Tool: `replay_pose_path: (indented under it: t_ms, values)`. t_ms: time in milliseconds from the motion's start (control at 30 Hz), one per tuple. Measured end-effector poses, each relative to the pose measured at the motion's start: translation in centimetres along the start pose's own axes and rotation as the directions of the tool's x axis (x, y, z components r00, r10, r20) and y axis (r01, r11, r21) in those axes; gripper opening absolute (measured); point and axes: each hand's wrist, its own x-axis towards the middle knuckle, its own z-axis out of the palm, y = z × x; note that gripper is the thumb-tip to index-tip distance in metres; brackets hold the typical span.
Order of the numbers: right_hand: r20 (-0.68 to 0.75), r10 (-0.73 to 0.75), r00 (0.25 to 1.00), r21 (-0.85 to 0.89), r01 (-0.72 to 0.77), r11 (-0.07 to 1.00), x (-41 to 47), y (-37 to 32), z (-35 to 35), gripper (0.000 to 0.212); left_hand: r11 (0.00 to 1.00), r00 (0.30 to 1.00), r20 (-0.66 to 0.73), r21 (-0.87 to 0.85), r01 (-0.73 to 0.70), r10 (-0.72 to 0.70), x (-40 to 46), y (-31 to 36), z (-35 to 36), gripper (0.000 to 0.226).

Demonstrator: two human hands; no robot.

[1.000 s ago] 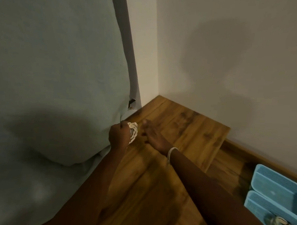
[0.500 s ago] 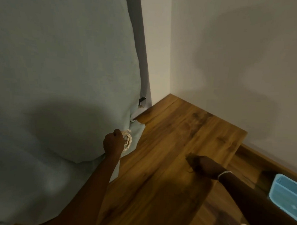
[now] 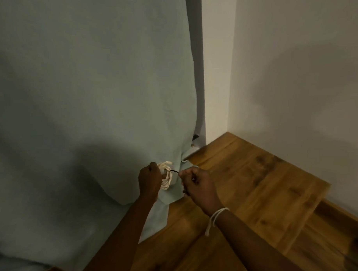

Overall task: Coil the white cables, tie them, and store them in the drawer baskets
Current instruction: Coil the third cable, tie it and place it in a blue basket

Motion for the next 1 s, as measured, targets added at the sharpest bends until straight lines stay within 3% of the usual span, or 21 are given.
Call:
replay_pose_path:
  t_ms: [167,300,400,600,700,800,900,1000]
  values:
    - [-0.177,0.212,0.961,0.21,-0.174,0.962,0.2,-0.7,4.5,0.03,0.99,0.989,-0.053,0.046,-0.136,0.138,-0.4,1.2,-1.5,0.024]
    - [-0.248,0.252,0.935,0.249,-0.19,0.95,0.1,-2.5,7.0,0.026,0.989,0.982,-0.123,-0.021,-0.145,0.142,-0.6,1.4,-1.6,0.022]
    - [-0.302,0.192,0.934,0.168,-0.146,0.975,0.4,-2.7,8.4,0.027,0.981,0.964,-0.196,-0.035,-0.19,0.18,-0.3,1.5,-1.6,0.017]
    - [-0.255,0.229,0.939,0.225,-0.173,0.959,-0.9,-3.7,8.5,0.026,0.977,0.962,-0.222,-0.107,-0.183,0.156,0.1,1.9,-2.3,0.017]
    - [-0.266,0.339,0.903,0.332,-0.244,0.911,-0.2,-4.5,8.9,0.028,0.979,0.965,-0.235,-0.142,-0.149,0.113,-0.1,1.6,-2.2,0.025]
    - [-0.178,0.455,0.873,0.488,-0.323,0.811,0.3,-5.3,9.2,0.025,0.977,0.965,-0.225,-0.133,-0.168,0.135,-0.6,1.7,-2.4,0.021]
    - [0.025,0.506,0.862,0.543,-0.437,0.717,0.2,-5.7,8.6,0.025,0.973,0.968,-0.198,-0.141,-0.184,0.154,-1.1,2.0,-2.9,0.021]
    - [0.185,0.534,0.825,0.591,-0.528,0.611,0.1,-5.6,8.5,0.025,0.965,0.954,-0.171,-0.049,-0.258,0.246,-1.1,1.8,-3.5,0.033]
